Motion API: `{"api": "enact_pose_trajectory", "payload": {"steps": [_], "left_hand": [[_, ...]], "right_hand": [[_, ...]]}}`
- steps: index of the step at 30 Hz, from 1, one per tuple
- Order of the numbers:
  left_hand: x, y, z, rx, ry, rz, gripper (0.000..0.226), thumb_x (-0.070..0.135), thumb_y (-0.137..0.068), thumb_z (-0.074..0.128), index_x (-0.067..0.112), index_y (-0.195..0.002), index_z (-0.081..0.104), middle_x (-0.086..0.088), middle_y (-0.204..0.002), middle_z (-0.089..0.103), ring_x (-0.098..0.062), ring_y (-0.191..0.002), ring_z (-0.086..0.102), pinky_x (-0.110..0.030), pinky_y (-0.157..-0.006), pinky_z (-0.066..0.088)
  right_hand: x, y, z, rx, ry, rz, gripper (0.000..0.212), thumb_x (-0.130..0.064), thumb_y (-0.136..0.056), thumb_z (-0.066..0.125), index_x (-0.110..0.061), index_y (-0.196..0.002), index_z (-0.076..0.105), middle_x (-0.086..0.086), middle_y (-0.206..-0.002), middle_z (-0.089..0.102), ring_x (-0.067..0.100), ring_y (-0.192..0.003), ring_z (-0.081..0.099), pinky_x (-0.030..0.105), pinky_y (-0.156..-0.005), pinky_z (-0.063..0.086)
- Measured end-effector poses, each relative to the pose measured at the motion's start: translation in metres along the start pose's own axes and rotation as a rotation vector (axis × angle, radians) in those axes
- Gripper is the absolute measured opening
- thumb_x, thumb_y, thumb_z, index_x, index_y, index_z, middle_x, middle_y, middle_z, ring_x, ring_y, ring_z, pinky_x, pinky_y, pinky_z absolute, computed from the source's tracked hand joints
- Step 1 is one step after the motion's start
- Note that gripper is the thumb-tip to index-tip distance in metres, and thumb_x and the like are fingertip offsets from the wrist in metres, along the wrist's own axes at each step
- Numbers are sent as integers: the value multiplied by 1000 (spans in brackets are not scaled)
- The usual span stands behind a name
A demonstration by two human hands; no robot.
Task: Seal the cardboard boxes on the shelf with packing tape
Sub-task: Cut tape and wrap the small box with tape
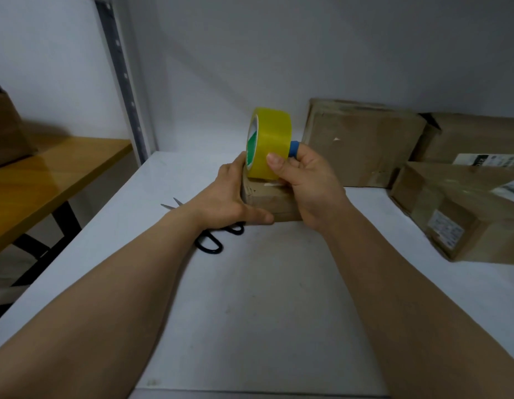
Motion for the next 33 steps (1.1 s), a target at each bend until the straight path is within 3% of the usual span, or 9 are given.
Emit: {"api": "enact_pose_trajectory", "payload": {"steps": [8, 11, 14, 18, 20, 22, 25, 29, 33], "left_hand": [[-5, 3, 0, 10, 6, -37, 120, 54, -51, 93, 39, -149, 27, 3, -137, 39, -14, -127, 44, -37, -103, 48], [2, 7, 0, 20, 70, -27, 115, 50, -52, 95, 30, -147, 33, 3, -134, 44, -11, -121, 54, -37, -98, 55], [5, 9, 0, 60, 151, -23, 108, 32, -59, 98, 26, -145, 32, 13, -123, 54, -1, -110, 61, -32, -92, 58], [5, 11, 2, 41, 156, -43, 141, 54, -45, 97, 40, -156, 10, 4, -134, 49, -18, -126, 53, -43, -99, 54], [4, 10, 5, 16, 154, -58, 134, 53, -47, 97, 35, -155, 19, 3, -131, 54, -17, -122, 57, -42, -96, 56], [2, 8, 7, 29, 89, -89, 125, 66, -44, 93, 34, -148, 32, 1, -127, 57, -19, -117, 60, -43, -94, 57], [-3, 7, 4, 76, -6, -174, 136, 84, -31, 84, 38, -147, 30, -3, -132, 47, -24, -123, 54, -46, -100, 53], [1, 12, 4, 29, -29, -209, 130, 57, -52, 79, 29, -158, 10, -12, -145, 29, -33, -136, 38, -44, -115, 38], [1, 12, -3, 47, 117, -282, 129, 47, -56, 85, 34, -159, 8, -9, -147, 31, -33, -134, 42, -44, -111, 43]], "right_hand": [[-3, 8, 2, -23, 102, -29, 25, -8, -98, 62, -5, -122, 60, 12, -107, 75, 19, -95, 73, 29, -79, 58], [-10, 8, 3, -7, 161, -66, 19, -9, -99, 62, -8, -118, 62, 15, -106, 75, 19, -93, 73, 30, -79, 59], [-15, 8, 3, 46, 213, -102, 14, -12, -100, 61, -12, -114, 64, 14, -104, 75, 22, -95, 73, 40, -87, 60], [-18, 13, 3, 99, 236, -80, 18, -15, -100, 62, -10, -117, 64, 11, -102, 76, 24, -96, 74, 46, -90, 60], [-22, 19, 4, 110, 238, -75, 19, -17, -100, 62, -9, -116, 64, 11, -101, 76, 24, -95, 74, 45, -88, 60], [-30, 26, 6, 120, 251, -76, 19, -20, -100, 62, -9, -114, 65, 11, -100, 76, 26, -94, 73, 44, -87, 60], [-44, 39, 10, 135, 256, -85, 18, -27, -99, 63, -9, -101, 67, 8, -88, 73, 20, -82, 71, 37, -76, 59], [-59, 60, 10, 127, 183, -31, 19, -25, -98, 62, -12, -84, 65, -3, -66, 64, 11, -62, 63, 28, -58, 53], [-55, 80, 1, 185, 217, 39, 21, -32, -93, 65, -16, -82, 71, -7, -69, 64, 9, -64, 62, 25, -57, 48]]}}
Point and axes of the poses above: each hand's wrist, its own y-axis away from the middle knuckle, its own z-axis out of the palm, x = y × z, the point moved 7 cm from there along -y, towards the middle knuckle
